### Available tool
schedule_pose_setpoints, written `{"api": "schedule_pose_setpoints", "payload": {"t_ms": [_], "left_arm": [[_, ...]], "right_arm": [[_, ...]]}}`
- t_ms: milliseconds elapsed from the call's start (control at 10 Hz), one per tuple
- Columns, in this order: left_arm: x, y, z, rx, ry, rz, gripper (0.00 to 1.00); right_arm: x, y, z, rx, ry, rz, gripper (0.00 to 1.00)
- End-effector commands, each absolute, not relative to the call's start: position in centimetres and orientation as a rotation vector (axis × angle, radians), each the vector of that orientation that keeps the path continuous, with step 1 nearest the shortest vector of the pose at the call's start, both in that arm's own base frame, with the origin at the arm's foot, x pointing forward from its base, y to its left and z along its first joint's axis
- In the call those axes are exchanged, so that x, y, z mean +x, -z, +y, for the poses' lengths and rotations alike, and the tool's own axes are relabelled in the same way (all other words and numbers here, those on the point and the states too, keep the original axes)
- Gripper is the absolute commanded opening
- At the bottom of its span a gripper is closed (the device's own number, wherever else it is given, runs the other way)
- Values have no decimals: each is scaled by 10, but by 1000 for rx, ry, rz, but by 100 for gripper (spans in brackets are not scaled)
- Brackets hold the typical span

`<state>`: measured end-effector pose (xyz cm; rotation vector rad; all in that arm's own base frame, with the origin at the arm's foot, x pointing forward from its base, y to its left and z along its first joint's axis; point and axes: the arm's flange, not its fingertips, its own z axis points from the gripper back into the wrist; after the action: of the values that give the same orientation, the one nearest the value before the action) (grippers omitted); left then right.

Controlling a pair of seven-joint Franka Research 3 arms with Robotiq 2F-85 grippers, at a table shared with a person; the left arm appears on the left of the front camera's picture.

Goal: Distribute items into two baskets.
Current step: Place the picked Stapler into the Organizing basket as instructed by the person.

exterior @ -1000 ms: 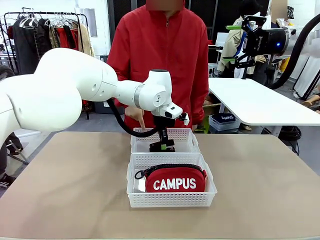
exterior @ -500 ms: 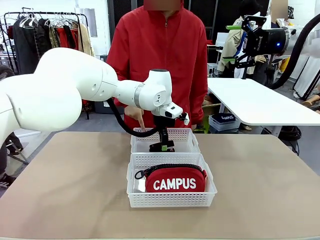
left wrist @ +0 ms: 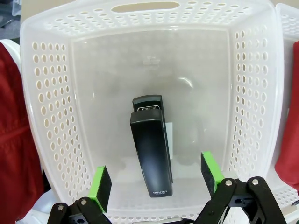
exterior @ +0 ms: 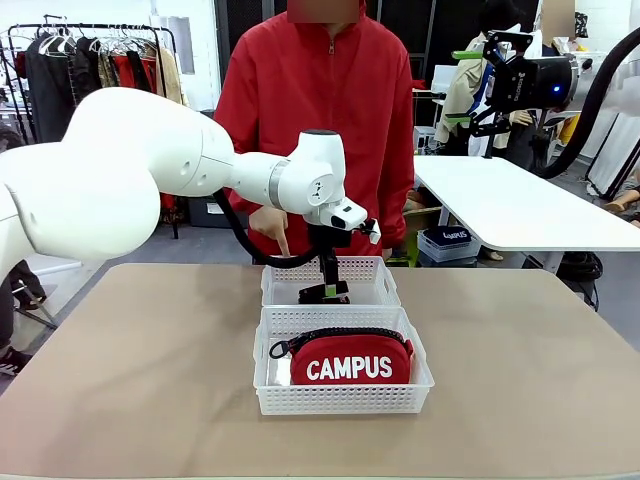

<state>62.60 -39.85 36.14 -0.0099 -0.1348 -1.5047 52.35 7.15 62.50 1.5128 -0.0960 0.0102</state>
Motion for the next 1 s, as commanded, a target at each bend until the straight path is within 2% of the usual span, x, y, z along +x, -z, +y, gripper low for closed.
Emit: {"api": "schedule_pose_setpoints", "payload": {"t_ms": [0,900], "left_arm": [[620,-369,-398,27,1504,-116,100],[618,-386,-403,17,1510,-140,100]], "right_arm": [[523,-629,72,1521,0,-88,100],[523,-629,72,1521,0,-88,100]]}}
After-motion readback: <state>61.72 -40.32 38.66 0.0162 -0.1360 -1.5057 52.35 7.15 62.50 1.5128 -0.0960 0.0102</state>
